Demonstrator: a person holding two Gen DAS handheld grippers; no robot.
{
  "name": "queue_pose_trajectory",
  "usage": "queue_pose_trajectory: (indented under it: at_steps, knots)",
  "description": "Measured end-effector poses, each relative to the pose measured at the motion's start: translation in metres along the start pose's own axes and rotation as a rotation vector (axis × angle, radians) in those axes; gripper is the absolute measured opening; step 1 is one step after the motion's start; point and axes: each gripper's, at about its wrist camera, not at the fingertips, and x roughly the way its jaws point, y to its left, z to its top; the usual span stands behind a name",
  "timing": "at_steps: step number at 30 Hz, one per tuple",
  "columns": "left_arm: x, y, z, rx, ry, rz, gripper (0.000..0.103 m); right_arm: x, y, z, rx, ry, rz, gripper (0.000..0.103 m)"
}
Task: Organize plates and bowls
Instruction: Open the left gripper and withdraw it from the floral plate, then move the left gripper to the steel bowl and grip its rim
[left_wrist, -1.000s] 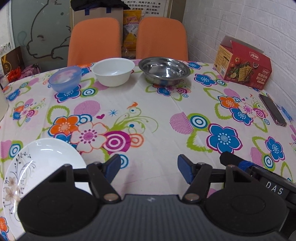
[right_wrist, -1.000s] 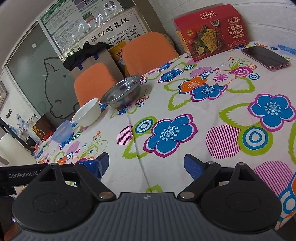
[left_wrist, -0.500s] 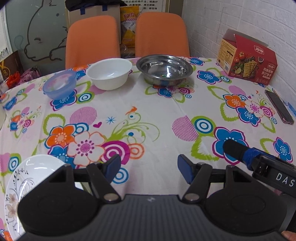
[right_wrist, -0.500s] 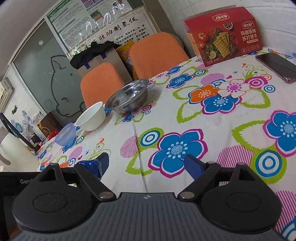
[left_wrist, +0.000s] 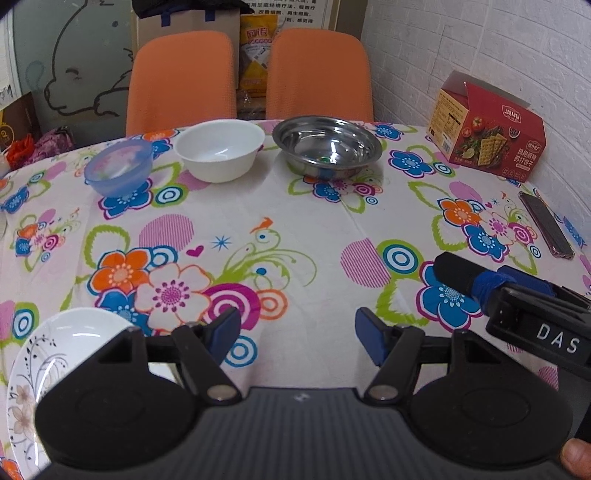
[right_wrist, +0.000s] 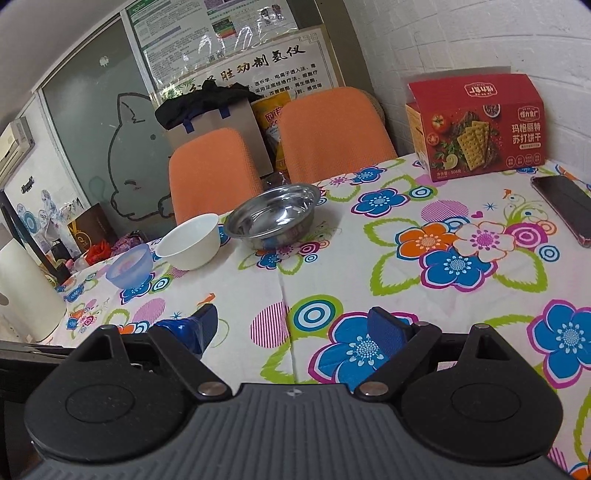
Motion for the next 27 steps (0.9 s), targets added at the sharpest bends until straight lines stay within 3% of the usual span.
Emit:
queue_pose_trajectory:
  at_steps: [8, 16, 22, 27]
  knots:
    - [-0.004, 0.036, 0.017, -0.05, 0.003, -0.003, 0.068, 0.008, 0.016, 0.004, -0.087, 0.023, -0.006, 0.075]
    - [0.013, 0.042, 0.111, 0.016, -0.065, -0.004, 0.068, 0.027, 0.011, 0.068, -0.19, -0.001, -0.036, 0.075]
    - [0.066, 0.032, 0.188, 0.065, -0.073, -0.052, 0.068, 0.065, 0.001, 0.128, -0.193, -0.041, -0.076, 0.075]
    - [0.138, 0.022, 0.226, 0.116, 0.014, -0.022, 0.068, 0.133, -0.012, 0.131, -0.154, 0.071, -0.069, 0.075]
